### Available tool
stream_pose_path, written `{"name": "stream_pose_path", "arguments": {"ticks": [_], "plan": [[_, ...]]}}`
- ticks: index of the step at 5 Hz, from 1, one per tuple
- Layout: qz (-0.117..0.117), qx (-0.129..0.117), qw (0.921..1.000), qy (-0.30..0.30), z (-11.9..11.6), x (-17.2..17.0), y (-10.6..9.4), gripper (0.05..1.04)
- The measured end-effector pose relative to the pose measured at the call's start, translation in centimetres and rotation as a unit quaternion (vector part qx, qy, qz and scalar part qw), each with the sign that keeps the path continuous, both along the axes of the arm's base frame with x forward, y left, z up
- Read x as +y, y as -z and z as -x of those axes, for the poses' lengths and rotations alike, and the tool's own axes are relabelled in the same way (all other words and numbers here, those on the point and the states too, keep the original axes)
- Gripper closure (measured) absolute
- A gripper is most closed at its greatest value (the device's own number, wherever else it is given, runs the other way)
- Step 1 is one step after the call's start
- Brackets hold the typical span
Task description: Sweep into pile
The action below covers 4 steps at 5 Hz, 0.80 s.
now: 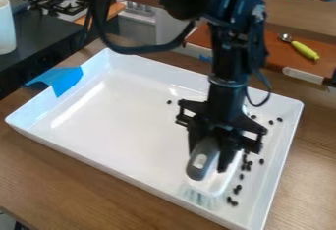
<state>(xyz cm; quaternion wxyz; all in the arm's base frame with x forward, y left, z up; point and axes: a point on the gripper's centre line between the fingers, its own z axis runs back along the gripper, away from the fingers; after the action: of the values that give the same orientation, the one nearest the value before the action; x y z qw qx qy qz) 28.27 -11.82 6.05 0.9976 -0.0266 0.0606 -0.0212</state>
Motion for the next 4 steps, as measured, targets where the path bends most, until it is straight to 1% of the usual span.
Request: {"name": "stream_pose_path", "arguments": {"ticks": [1,2,3,4], "plan": [[0.004,0.007,1.0000,0.005,0.2,-1.5,-0.1,0.597],[0.000,0.008,0.9999,0.009,0.7,-1.0,-0.5,0.597],[0.011,0.024,0.9997,0.002,0.5,2.2,-2.1,0.597],[0.034,0.013,0.9987,-0.036,-0.5,7.5,-5.4,0.597]]}}
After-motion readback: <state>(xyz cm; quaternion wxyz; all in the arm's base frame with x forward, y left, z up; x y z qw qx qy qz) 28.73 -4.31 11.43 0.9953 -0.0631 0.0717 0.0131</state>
